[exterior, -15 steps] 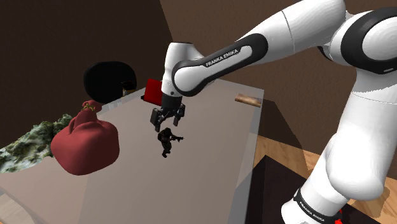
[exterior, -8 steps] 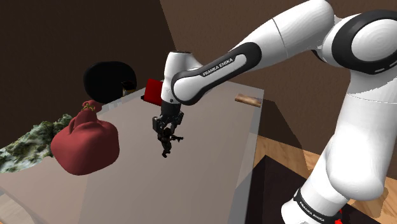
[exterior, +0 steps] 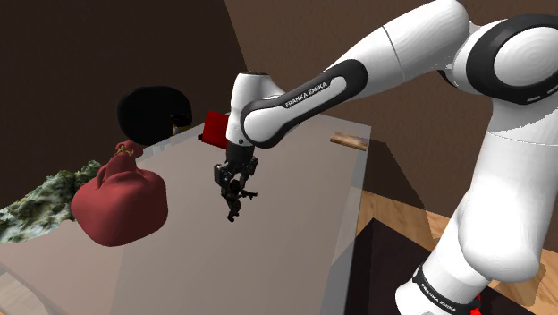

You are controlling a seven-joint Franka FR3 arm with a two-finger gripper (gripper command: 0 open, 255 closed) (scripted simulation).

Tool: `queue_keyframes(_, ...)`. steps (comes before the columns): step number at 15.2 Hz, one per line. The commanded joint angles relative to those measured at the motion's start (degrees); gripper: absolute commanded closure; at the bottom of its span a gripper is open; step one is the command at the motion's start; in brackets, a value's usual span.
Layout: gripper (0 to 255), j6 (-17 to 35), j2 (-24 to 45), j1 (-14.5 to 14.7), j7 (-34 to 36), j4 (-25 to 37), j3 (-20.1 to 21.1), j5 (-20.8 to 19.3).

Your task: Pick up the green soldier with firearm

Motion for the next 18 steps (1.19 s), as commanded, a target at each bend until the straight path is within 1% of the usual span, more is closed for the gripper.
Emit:
queue_keyframes(1,255,-0.1,0.0,0.0,0.0,0.0,0.0,0.0)
queue_keyframes(16,255,-10.7,-5.3,-0.5,-0.6,5.5,0.3,1.7)
queue_keyframes(18,255,-10.8,-5.3,-0.5,-0.6,5.6,0.3,1.7)
